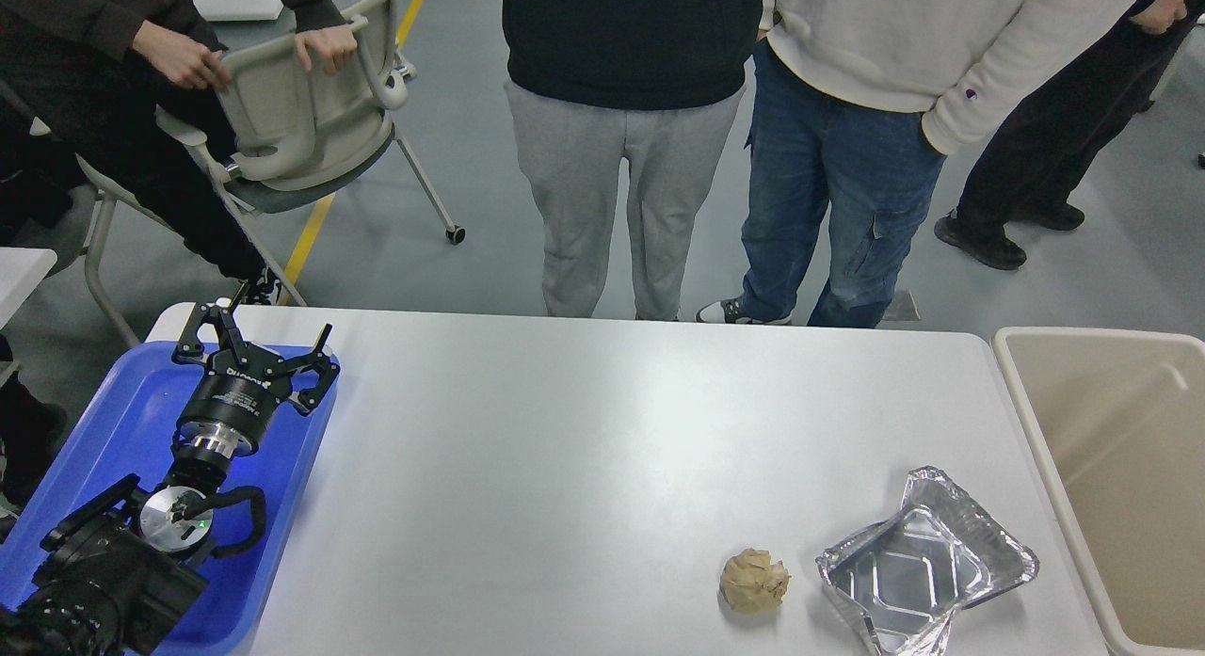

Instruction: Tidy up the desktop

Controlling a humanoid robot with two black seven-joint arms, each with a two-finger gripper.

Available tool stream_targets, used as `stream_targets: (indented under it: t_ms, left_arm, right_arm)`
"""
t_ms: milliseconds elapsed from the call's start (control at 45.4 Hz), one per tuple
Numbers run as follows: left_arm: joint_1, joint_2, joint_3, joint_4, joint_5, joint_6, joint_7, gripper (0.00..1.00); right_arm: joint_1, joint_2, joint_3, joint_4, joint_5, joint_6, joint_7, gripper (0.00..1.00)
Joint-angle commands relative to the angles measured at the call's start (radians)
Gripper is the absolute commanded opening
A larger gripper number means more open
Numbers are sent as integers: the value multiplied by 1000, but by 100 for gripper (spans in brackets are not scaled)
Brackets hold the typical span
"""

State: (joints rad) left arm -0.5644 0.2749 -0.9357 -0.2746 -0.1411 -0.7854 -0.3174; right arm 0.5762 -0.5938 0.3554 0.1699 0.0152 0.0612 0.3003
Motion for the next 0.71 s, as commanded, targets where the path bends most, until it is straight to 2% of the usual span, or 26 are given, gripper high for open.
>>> stream_targets:
  t_ms: [0, 44, 132, 198, 309, 441, 551, 683]
  left_arm:
    - [0, 1, 0, 0, 0, 0, 0, 100]
    - [1, 1, 0, 0, 0, 0, 0, 100]
    - [0, 0, 0, 0, 0, 0, 0, 100]
    - [0, 1, 0, 0, 0, 0, 0, 100]
    - [1, 0, 0, 0, 0, 0, 0, 100]
    - [0, 0, 0, 0, 0, 0, 0, 100]
    - [0, 0, 0, 0, 0, 0, 0, 100]
    - [0, 0, 0, 0, 0, 0, 0, 100]
  right_arm:
    - [-2, -69, 468, 344, -110, 54, 26, 100]
    - [-38, -49, 568, 410, -171, 34, -1, 100]
    - [-116, 8, 769, 532, -305, -9, -91, 100]
    - [-163, 54, 872, 615, -386, -9, -121, 100]
    - [-223, 153, 976, 715, -487, -9, -119, 100]
    - [-257, 288, 1056, 747, -538, -9, -99, 100]
    - [-268, 345, 1077, 746, -538, -9, -69, 100]
    - [-277, 402, 1077, 747, -537, -11, -63, 100]
